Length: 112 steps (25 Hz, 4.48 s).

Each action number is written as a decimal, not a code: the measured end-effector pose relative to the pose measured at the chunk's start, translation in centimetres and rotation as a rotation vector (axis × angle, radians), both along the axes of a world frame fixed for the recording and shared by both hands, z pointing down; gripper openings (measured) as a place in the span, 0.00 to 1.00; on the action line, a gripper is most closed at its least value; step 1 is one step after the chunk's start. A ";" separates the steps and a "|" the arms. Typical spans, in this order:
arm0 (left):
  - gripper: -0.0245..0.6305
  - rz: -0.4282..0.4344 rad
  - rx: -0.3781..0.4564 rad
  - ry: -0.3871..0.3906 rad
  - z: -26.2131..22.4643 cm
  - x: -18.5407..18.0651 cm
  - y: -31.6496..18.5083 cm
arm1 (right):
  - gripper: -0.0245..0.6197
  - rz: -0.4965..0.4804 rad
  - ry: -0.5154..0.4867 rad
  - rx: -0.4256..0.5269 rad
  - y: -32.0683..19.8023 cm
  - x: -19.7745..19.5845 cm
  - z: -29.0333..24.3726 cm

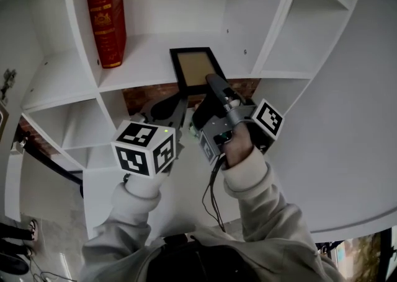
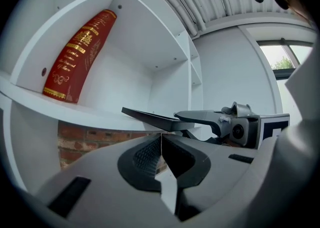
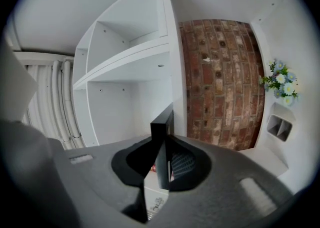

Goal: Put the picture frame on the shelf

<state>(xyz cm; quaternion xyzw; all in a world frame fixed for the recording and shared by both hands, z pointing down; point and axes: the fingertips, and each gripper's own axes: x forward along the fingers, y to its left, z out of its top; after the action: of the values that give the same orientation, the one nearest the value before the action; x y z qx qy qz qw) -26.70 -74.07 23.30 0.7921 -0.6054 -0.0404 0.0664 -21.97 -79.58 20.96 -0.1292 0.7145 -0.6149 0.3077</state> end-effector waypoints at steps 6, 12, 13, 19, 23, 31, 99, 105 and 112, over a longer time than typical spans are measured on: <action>0.05 -0.008 -0.004 0.000 0.5 0.4 0.5 | 0.12 0.004 0.024 -0.005 0.1 0.1 -0.1; 0.05 0.002 -0.005 -0.008 0.6 0.7 0.7 | 0.12 0.018 0.059 -0.013 0.3 0.2 -0.2; 0.05 0.002 -0.004 -0.008 0.6 0.8 0.7 | 0.12 0.019 0.061 -0.018 0.3 0.3 -0.2; 0.05 0.000 0.005 -0.011 0.3 0.7 0.7 | 0.17 0.030 0.074 -0.027 0.4 0.3 -0.2; 0.05 -0.004 0.003 -0.010 0.5 0.7 0.9 | 0.29 0.022 0.046 -0.032 0.3 0.2 -0.1; 0.05 -0.029 0.015 -0.023 0.7 0.1 0.9 | 0.47 0.009 0.033 0.029 0.5 0.1 -0.7; 0.05 0.199 -0.119 0.046 27.1 27.7 44.0 | 0.04 0.348 1.074 0.747 47.2 27.3 26.4; 0.05 0.236 -0.115 0.050 26.9 28.8 43.2 | 0.04 0.367 1.085 0.764 46.3 27.7 25.7; 0.05 0.258 -0.128 0.073 27.4 29.8 42.8 | 0.04 0.363 1.109 0.767 46.2 27.9 25.7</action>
<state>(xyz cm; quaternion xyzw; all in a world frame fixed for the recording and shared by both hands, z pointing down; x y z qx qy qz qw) 3.07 -31.26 50.73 0.8554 -0.4973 -0.0214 0.1434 5.92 -33.39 46.63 -0.4237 0.8999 -0.1015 0.0194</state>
